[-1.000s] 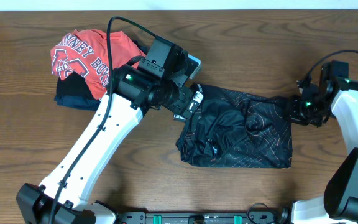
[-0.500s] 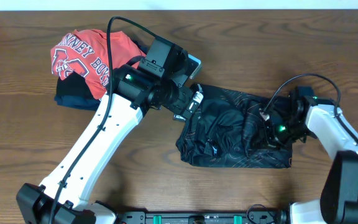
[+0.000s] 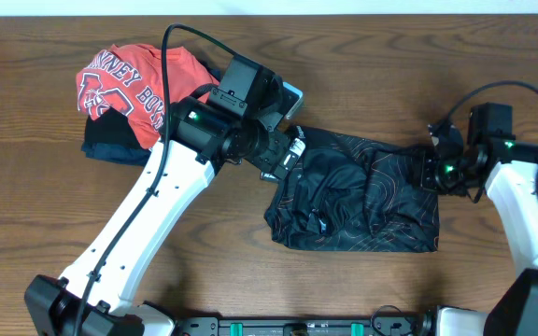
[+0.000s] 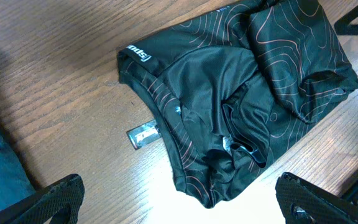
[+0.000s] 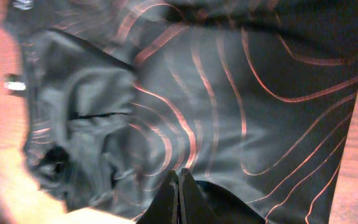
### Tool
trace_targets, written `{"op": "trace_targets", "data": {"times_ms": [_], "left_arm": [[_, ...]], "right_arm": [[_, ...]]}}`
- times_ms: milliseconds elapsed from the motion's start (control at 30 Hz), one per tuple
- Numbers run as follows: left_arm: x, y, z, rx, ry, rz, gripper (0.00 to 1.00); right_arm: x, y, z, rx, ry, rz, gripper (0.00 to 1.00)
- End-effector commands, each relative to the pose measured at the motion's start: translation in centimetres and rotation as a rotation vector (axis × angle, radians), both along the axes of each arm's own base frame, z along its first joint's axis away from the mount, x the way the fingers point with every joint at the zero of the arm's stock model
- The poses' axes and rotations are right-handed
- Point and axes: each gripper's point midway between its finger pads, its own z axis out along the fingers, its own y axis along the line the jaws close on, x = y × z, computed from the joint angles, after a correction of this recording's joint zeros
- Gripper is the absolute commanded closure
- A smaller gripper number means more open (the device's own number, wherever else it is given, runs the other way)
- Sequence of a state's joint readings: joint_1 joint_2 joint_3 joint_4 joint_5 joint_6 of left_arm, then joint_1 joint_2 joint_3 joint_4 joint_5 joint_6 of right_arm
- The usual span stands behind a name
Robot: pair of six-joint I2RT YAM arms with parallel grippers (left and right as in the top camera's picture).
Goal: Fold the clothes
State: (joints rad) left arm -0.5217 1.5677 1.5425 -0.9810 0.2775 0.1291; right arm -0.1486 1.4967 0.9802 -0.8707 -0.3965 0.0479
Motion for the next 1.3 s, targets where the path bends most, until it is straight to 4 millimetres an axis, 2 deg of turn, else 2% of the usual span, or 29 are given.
{"op": "trace_targets", "data": {"times_ms": [0, 67, 133, 233, 300, 400, 533, 633, 700, 767, 867, 933, 1067, 1167, 1267], "left_arm": [[0.3, 0.2, 0.4, 0.004, -0.017, 0.001, 0.0], [0.2, 0.2, 0.4, 0.005, -0.016, 0.001, 0.0], [0.2, 0.2, 0.4, 0.005, -0.016, 0.001, 0.0], [0.3, 0.2, 0.4, 0.005, -0.016, 0.001, 0.0], [0.3, 0.2, 0.4, 0.005, -0.016, 0.001, 0.0], [0.3, 0.2, 0.4, 0.005, -0.016, 0.001, 0.0], [0.2, 0.2, 0.4, 0.005, -0.016, 0.001, 0.0], [0.1, 0.3, 0.3, 0.008, -0.01, 0.001, 0.0], [-0.1, 0.5, 0.2, 0.019, 0.002, 0.003, 0.0], [-0.4, 1.5, -0.3, 0.066, 0.016, 0.022, 0.0], [-0.8, 3.1, -1.1, 0.118, 0.053, 0.065, 0.0], [-0.9, 4.1, -1.5, 0.125, 0.09, 0.112, 0.0], [-0.8, 5.8, -2.6, 0.12, 0.145, 0.186, 0.0], [-1.1, 5.4, -3.4, 0.058, 0.202, 0.18, 0.0], [-1.6, 4.8, -4.6, 0.022, 0.242, 0.164, 0.0]], "right_arm": [[-2.7, 0.2, -4.0, -0.021, 0.151, -0.063, 0.99], [-4.6, 0.7, -5.3, -0.017, 0.218, -0.053, 0.99], [-6.7, 1.5, -5.6, 0.01, 0.295, -0.038, 0.99], [-10.7, 3.8, -4.3, 0.11, 0.447, 0.033, 0.99], [-13.1, 4.4, -3.6, 0.115, 0.546, 0.061, 0.98], [-11.9, 5.1, -3.0, 0.127, 0.476, 0.068, 0.99], [-7.6, 4.6, -1.5, 0.108, 0.276, 0.002, 0.99], [-5.1, 2.2, -1.2, -0.013, 0.159, -0.076, 0.99], [-3.9, 0.4, -1.5, -0.105, 0.12, -0.141, 0.99], [-3.3, -0.5, -2.0, -0.152, 0.1, -0.155, 0.99], [-3.8, -1.2, -3.8, -0.196, 0.128, -0.164, 0.99], [-5.3, -1.1, -5.7, -0.194, 0.197, -0.186, 0.99], [-8.7, 1.0, -8.2, -0.101, 0.335, -0.169, 0.99], [-10.5, 2.8, -8.6, -0.027, 0.386, -0.136, 0.99], [-10.7, 4.4, -7.5, 0.054, 0.383, -0.08, 0.99]]}}
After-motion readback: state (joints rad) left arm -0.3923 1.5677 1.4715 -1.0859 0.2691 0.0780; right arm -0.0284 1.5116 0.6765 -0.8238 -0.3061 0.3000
